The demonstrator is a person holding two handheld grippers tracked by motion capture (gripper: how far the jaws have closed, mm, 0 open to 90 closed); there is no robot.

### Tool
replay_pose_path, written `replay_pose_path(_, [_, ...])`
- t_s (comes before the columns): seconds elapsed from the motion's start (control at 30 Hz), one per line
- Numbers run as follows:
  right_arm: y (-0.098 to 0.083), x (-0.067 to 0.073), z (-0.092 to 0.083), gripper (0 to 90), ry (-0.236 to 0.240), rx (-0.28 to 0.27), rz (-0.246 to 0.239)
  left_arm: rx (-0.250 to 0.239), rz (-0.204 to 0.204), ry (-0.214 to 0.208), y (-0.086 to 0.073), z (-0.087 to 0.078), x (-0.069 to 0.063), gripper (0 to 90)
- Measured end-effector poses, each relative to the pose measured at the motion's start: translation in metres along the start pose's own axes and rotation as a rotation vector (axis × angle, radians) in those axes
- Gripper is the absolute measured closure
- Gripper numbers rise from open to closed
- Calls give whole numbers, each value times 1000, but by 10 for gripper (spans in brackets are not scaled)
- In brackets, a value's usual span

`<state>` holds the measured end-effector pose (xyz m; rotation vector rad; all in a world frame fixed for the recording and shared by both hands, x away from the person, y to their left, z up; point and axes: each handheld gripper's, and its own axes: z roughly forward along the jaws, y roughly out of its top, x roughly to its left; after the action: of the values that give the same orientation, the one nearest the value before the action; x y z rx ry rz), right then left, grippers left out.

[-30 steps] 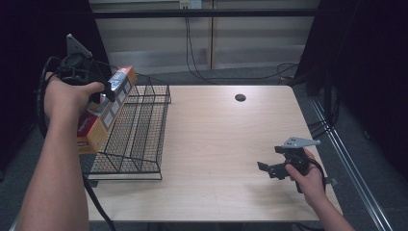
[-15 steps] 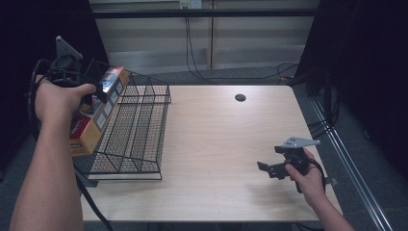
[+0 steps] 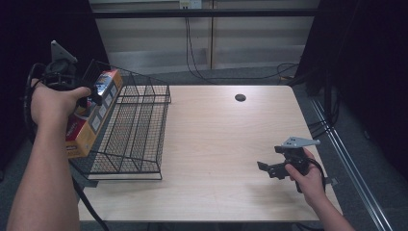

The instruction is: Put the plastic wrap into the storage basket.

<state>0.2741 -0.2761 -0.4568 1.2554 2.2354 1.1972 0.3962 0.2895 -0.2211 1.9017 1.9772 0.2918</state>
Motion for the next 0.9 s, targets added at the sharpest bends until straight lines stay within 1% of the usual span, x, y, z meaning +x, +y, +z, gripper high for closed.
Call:
replay_pose_path(0.03, [0, 0, 0, 24, 2, 0, -1, -11, -12, 2, 0, 1, 0, 453])
replay_pose_path(0.07, [0, 0, 0, 24, 2, 0, -2, -6, -8, 4, 0, 3, 1, 453])
replay_pose_path(0.1, [0, 0, 0, 24, 2, 0, -1, -4, -16, 5, -1, 4, 1, 453])
replay_pose_path(0.13, [0, 0, 0, 24, 3, 0, -2, -2, -4, 7, -1, 5, 2, 453])
replay_pose_path(0.17, [0, 0, 0, 24, -1, 2, -2, 2, -10, 9, -1, 7, 2, 452])
replay_pose_path(0.23, [0, 0, 0, 24, 2, 2, -2, 8, -4, 18, -1, 9, 2, 452])
replay_pose_path(0.27, [0, 0, 0, 24, 1, 2, -3, 3, -18, 16, -2, 11, 2, 452])
replay_pose_path(0.33, [0, 0, 0, 24, 2, 2, -3, 13, -14, 16, -2, 13, 2, 452])
replay_pose_path(0.47, [0, 0, 0, 24, 1, 3, -2, 12, -18, 19, -3, 16, 3, 451])
replay_pose_path(0.57, [0, 0, 1, 24, 0, 3, -3, 17, -13, 24, -3, 18, 4, 451])
replay_pose_path(0.7, [-1, 1, 1, 24, 6, 10, -8, 16, -18, 31, -4, 21, 6, 450])
replay_pose_path(0.77, [-1, 1, 1, 24, 5, 8, -3, 17, -16, 34, -5, 23, 6, 450])
replay_pose_path(0.8, [-1, 1, 1, 24, 5, 8, -4, 22, -19, 25, -5, 24, 6, 449])
replay_pose_path(0.87, [-1, 1, 1, 24, -1, 9, -3, 26, -19, 24, -5, 26, 5, 449])
replay_pose_path(0.9, [-1, 1, 1, 25, 1, 9, -2, 29, -13, 27, -5, 27, 5, 449])
